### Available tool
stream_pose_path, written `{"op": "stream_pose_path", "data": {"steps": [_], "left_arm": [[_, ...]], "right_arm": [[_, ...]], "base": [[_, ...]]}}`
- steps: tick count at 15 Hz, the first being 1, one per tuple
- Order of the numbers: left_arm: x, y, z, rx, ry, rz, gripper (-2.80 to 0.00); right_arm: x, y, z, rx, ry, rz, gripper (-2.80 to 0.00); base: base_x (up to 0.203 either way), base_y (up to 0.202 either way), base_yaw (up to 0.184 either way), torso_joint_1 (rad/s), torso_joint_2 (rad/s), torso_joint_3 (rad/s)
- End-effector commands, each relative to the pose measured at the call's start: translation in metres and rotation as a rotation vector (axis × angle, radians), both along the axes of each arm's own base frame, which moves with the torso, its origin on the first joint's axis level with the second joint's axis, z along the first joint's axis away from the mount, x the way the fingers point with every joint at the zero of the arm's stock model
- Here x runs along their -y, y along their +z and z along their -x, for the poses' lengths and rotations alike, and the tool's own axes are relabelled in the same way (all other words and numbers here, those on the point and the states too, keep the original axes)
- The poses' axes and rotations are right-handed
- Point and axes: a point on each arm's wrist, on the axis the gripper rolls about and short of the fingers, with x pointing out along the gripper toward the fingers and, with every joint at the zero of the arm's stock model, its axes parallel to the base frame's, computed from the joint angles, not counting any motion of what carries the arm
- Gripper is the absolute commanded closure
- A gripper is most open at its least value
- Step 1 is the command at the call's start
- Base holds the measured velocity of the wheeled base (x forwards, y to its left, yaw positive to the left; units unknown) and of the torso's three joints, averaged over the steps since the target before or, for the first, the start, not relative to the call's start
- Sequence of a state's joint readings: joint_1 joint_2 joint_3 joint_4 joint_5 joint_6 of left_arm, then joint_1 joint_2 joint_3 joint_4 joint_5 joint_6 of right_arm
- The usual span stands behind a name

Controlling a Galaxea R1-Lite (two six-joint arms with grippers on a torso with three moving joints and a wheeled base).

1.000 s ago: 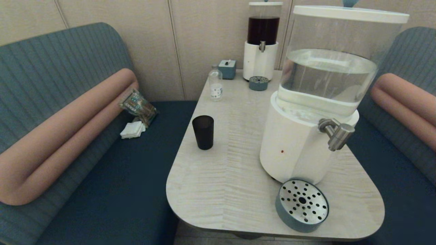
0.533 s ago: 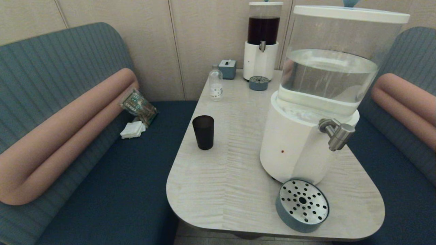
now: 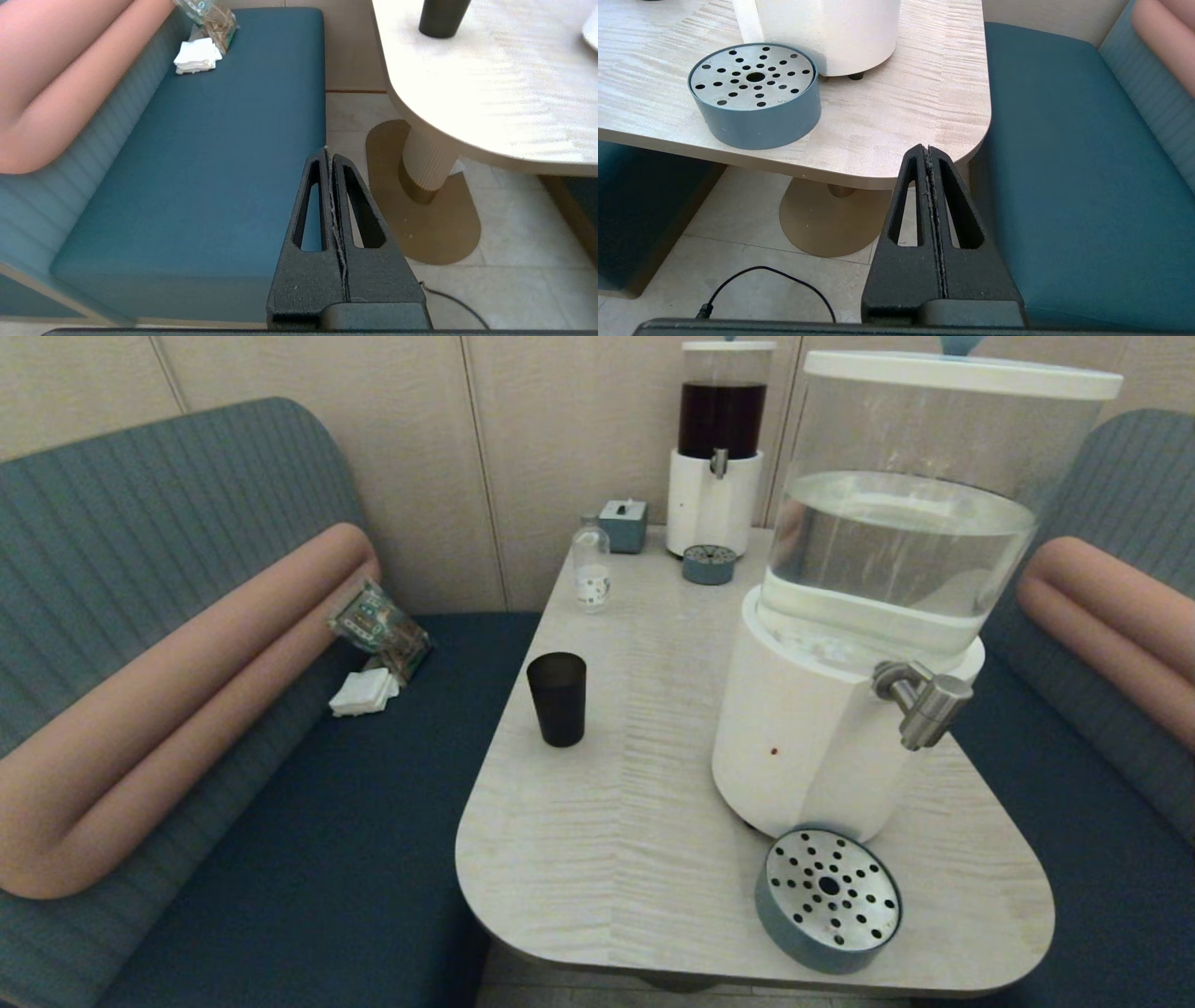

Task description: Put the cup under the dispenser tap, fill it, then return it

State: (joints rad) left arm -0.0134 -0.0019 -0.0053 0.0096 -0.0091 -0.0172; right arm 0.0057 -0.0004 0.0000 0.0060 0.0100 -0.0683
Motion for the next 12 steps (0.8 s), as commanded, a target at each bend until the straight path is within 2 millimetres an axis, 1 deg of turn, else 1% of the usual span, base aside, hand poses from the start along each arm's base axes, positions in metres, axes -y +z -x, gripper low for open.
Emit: {"op": "stream_pose_path", "data": {"steps": [1, 12], "left_arm": [[0.0, 0.0005, -0.0001, 0.005, 0.001, -0.002, 0.0], [0.0, 0.0005, -0.0001, 0.005, 0.001, 0.003, 0.0]], "right_arm": [[0.0, -0.0005, 0.0, -0.001, 0.0, 0.001, 0.0], [0.0, 0.0001, 0.0001, 0.002, 0.001, -0.011, 0.0]], "base": [[0.0, 0.0, 0.0, 0.0, 0.0, 0.0], [0.0, 0.0, 0.0, 0.0, 0.0, 0.0]]}}
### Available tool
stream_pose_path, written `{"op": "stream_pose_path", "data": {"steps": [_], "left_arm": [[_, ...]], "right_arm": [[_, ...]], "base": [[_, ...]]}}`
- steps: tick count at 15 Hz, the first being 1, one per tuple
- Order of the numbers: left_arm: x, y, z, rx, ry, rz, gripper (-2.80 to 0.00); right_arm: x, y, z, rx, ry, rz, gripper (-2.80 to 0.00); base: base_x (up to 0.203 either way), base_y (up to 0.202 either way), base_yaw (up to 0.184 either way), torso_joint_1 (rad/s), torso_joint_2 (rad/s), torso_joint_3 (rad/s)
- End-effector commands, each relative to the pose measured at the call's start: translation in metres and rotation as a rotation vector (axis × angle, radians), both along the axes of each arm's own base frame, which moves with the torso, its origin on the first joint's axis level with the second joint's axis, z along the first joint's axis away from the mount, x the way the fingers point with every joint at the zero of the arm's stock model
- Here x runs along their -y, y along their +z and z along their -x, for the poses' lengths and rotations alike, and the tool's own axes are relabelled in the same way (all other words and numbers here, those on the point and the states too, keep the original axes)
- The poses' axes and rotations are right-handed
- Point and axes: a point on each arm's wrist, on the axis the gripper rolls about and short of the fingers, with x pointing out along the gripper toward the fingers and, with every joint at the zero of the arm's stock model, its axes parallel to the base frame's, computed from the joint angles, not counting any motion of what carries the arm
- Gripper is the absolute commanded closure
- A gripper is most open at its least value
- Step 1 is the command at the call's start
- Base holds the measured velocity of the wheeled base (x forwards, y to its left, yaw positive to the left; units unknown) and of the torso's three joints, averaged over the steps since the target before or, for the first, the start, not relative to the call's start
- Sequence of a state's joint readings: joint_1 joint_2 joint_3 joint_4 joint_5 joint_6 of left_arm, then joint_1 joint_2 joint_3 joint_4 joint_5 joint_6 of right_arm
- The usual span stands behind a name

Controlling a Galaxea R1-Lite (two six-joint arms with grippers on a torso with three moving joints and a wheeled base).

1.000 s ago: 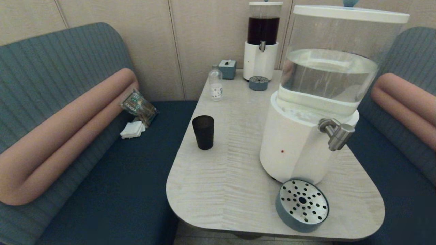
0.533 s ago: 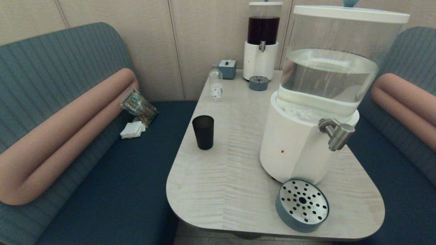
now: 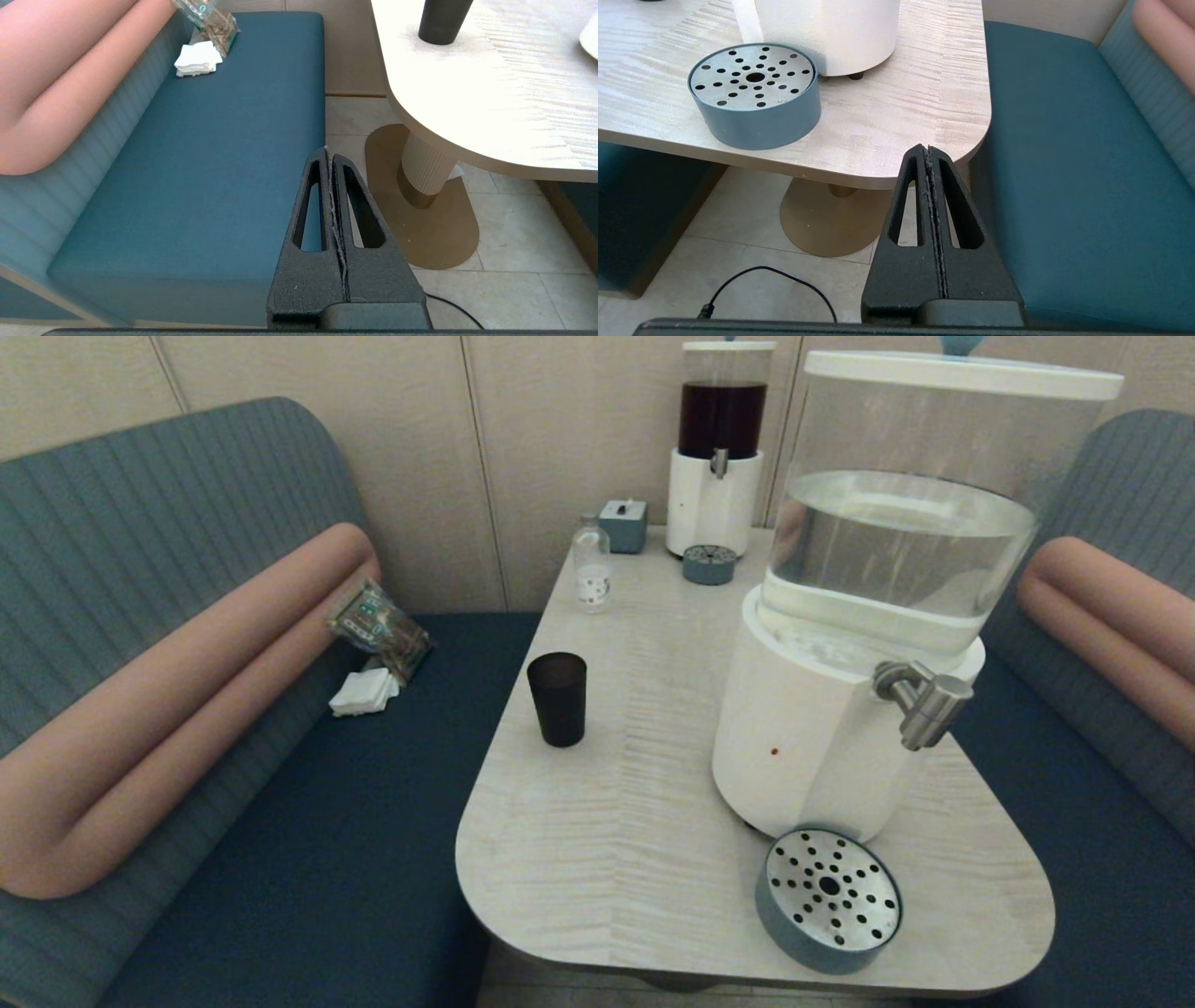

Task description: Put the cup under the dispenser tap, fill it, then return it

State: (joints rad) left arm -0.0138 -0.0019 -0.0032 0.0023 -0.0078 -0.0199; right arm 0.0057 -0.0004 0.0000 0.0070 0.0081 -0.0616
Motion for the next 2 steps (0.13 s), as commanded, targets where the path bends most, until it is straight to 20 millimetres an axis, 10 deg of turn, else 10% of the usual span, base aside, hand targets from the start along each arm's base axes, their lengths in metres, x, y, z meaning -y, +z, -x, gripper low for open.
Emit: {"op": "stream_pose_path", "data": {"steps": [1, 2], "left_arm": [[0.0, -0.0001, 0.0, -0.001, 0.0, 0.001, 0.0], [0.0, -0.0001, 0.0, -0.001, 0.0, 0.002, 0.0]], "right_arm": [[0.0, -0.0002, 0.0, 0.002, 0.002, -0.006, 0.0], [-0.0001, 0.0, 0.0, 0.003, 0.003, -0.006, 0.0]], "base": [[0.0, 0.0, 0.0, 0.0, 0.0, 0.0], [0.0, 0.0, 0.0, 0.0, 0.0, 0.0]]}}
